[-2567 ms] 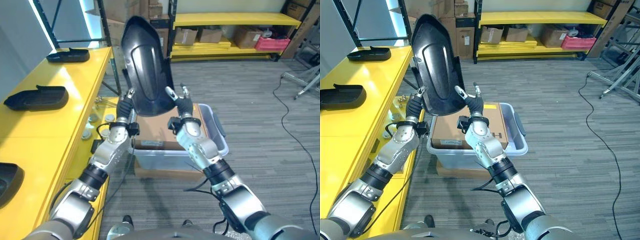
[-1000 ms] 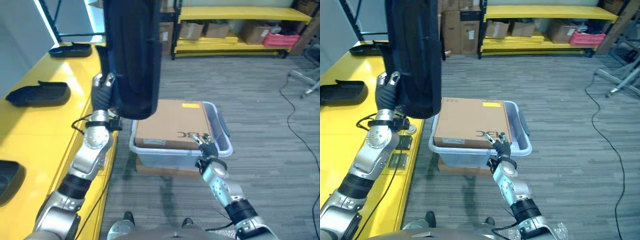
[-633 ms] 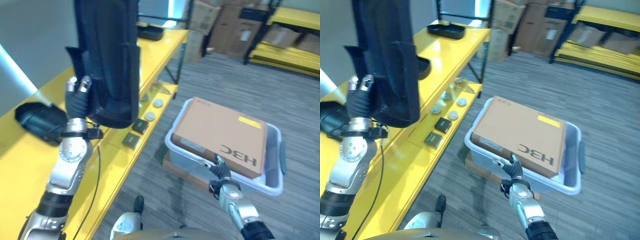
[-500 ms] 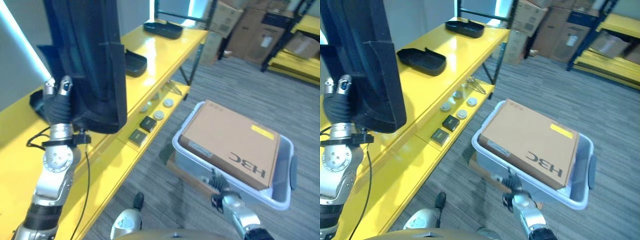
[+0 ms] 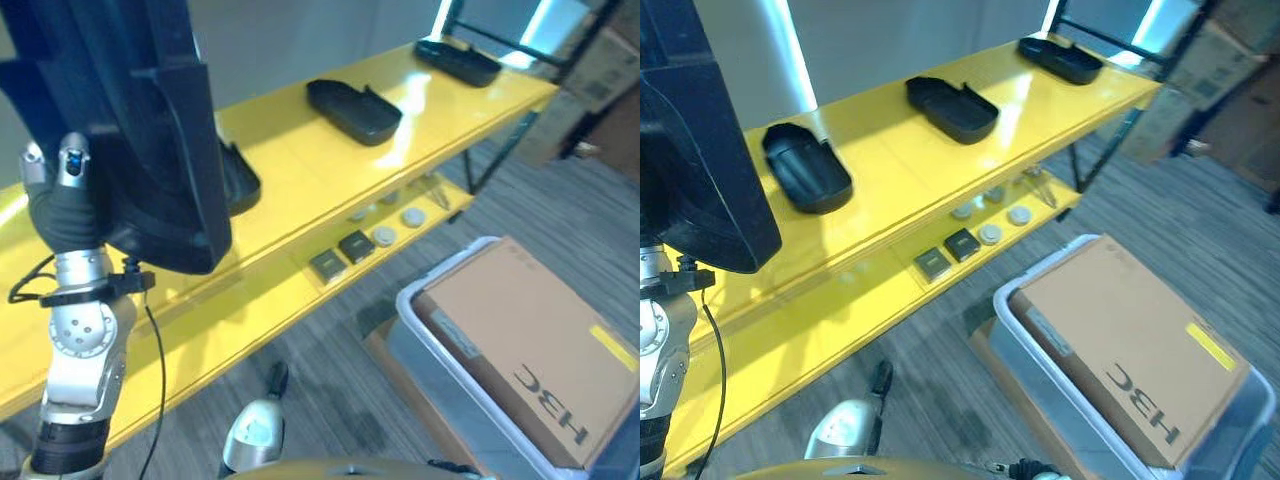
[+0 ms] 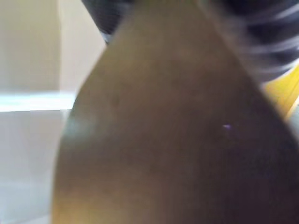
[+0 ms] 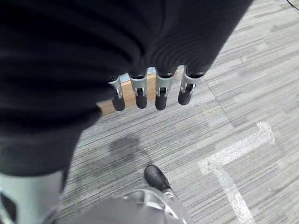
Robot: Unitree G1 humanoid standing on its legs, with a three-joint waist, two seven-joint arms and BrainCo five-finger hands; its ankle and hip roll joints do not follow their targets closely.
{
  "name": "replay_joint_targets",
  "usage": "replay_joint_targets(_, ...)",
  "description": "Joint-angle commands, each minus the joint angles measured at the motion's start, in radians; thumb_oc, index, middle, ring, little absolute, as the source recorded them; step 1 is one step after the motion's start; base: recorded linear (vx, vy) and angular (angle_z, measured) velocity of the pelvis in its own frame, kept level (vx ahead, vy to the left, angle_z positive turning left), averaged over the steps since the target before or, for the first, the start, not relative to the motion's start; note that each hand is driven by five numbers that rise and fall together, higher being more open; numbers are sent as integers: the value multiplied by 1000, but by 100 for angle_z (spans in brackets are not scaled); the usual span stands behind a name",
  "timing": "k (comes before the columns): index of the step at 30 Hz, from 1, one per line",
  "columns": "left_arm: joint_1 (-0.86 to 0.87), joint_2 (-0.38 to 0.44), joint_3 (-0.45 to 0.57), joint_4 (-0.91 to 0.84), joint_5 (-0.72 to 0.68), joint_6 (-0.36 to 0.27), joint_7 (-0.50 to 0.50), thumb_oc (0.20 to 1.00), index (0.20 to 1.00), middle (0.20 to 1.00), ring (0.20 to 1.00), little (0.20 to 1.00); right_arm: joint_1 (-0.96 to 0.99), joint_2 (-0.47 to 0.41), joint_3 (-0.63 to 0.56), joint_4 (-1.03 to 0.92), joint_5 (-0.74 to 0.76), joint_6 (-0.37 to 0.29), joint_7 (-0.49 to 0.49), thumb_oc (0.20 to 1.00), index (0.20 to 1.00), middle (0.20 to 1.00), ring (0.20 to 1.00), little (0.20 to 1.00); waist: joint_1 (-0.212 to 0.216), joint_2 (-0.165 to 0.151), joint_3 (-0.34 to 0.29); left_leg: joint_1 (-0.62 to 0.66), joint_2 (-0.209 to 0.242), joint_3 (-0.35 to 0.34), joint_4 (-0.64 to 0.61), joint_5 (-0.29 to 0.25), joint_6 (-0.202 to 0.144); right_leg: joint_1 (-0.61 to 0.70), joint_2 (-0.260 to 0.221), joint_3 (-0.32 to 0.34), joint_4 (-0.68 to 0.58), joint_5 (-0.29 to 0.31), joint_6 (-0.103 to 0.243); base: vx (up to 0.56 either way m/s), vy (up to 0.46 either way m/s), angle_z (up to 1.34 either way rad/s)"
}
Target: Move parts from the plastic box to the shelf.
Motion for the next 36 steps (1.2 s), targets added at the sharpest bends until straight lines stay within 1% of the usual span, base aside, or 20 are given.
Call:
replay_joint_targets(1,-69,0,41,-18,63,-61,27,200,200,200,200,200,-57,37,23,45,-64,9,21,1000,1000,1000,1000,1000,-40,10,-26,69,28,75,24,65,-143,-157,36,70,3,51,12,82,150,118)
replay_joint_targets(3,-64,2,42,-11,86,-55,42,200,200,200,200,200,-68,40,25,73,-82,4,30,1000,1000,1000,1000,1000,-35,14,-30,72,20,76,14,68,-136,-154,36,71,12,41,8,155,174,70)
replay_joint_targets(4,-53,9,49,5,98,-35,61,200,200,200,200,200,-91,41,28,117,-94,5,42,1000,1000,1000,1000,1000,-20,19,-39,73,-1,52,9,60,-122,-151,32,82,31,23,5,183,164,63)
replay_joint_targets(8,-36,33,66,31,81,20,62,200,200,200,200,200,-115,48,20,157,-113,5,55,1000,1000,1000,1000,1000,2,28,-54,82,-24,41,11,35,-93,-153,12,78,84,-9,5,184,155,35)
replay_joint_targets(10,-17,51,77,62,62,55,56,200,200,200,200,200,-125,55,15,161,-116,-9,55,1000,1000,1000,1000,1000,15,34,-60,86,-43,17,24,13,-65,-164,-9,81,157,-48,9,194,174,28)
replay_joint_targets(12,-11,62,78,84,40,58,50,200,200,200,200,200,-129,60,10,155,-103,-9,50,1000,1000,1000,1000,1000,20,38,-62,89,-53,4,31,1,-50,-174,-22,85,213,-65,15,148,138,17)
replay_joint_targets(16,-8,81,76,126,14,55,38,200,200,200,200,200,-127,64,-5,133,-79,-11,36,1000,1000,1000,1000,1000,11,43,-61,107,-99,-30,24,-24,-2,-234,-94,115,432,-25,61,157,198,40)
replay_joint_targets(17,-17,86,57,137,19,58,41,200,200,200,200,200,-119,63,-23,134,-63,-35,30,1000,1000,1000,1000,1000,-14,54,-49,128,-131,-71,13,-41,31,-315,-140,181,624,33,85,165,249,73)
replay_joint_targets(18,-28,89,32,145,25,58,55,200,200,200,200,200,-116,61,-37,137,-41,-56,27,1000,1000,1000,1000,1000,-58,63,-31,167,-148,-121,-14,-46,49,-428,-123,304,747,72,90,157,217,69)
replay_joint_targets(19,-36,91,15,152,28,59,66,200,200,200,200,200,-118,58,-38,141,-44,-68,32,1000,1000,1000,1000,1000,-78,68,-25,184,-149,-139,-32,-46,51,-476,-97,353,739,93,90,4,27,68)
replay_joint_targets(20,-46,93,0,158,28,59,78,200,200,200,200,200,-120,55,-37,144,-51,-78,37,1000,1000,1000,1000,1000,-95,75,-17,185,-139,-142,-39,-32,50,-508,-72,366,699,119,68,-2,-153,103)
replay_joint_targets(22,-84,87,-42,166,42,71,97,200,200,200,200,200,-133,48,-32,162,-67,-103,53,1000,1000,1000,1000,1000,-128,63,-9,195,-126,-195,-51,-30,28,-500,-3,420,364,122,54,70,-260,135)
replay_joint_targets(23,-92,76,-61,167,55,71,105,200,200,200,200,200,-136,48,-35,165,-78,-102,60,1000,1000,1000,1000,1000,-136,50,-5,200,-130,-223,-46,-36,27,-487,20,445,261,127,60,103,-241,124)
replay_joint_targets(24,-93,66,-78,169,64,64,117,200,200,200,200,200,-138,50,-43,164,-96,-97,63,1000,1000,1000,1000,1000,-142,40,-2,197,-133,-242,-37,-42,31,-485,37,466,227,162,68,128,-237,83)
replay_joint_targets(25,-67,60,-72,164,46,48,99,200,200,200,200,200,-141,42,-24,147,-83,-72,62,1000,1000,1000,1000,1000,-137,38,-1,205,-119,-228,-40,-35,17,-461,43,463,214,156,53,146,-242,46)
replay_joint_targets(26,-49,48,-67,154,43,48,89,200,200,200,200,200,-141,30,-9,141,-77,-65,62,1000,1000,1000,1000,1000,-128,33,-6,199,-108,-223,-36,-20,-3,-406,49,438,139,125,36,158,-234,22)
replay_joint_targets(28,-45,34,-75,138,50,69,84,200,200,200,200,200,-149,20,-11,164,-76,-77,66,1000,1000,1000,1000,1000,-118,19,-17,181,-105,-211,-23,-9,-20,-337,60,431,52,131,27,137,-195,14)
replay_joint_targets(29,-53,21,-82,122,59,97,84,200,200,200,200,200,-160,15,-12,176,-67,-84,57,1000,1000,1000,1000,1000,-111,9,-25,168,-105,-199,-9,-12,-25,-301,66,427,3,133,18,96,-142,-17)
replay_joint_targets(32,-70,2,-90,106,69,137,95,200,200,200,200,200,-172,5,-15,178,-47,-72,36,1000,1000,1000,1000,1000,-108,0,-37,152,-101,-180,1,-12,-35,-274,74,426,-45,140,9,62,-97,-9)
replay_joint_targets(36,-69,-2,-82,95,62,157,96,200,200,200,200,200,-157,-6,-31,157,-82,-53,35,1000,1000,1000,1000,1000,-114,-4,-45,147,-91,-156,7,-11,-48,-250,82,422,-79,142,4,50,-56,-3)
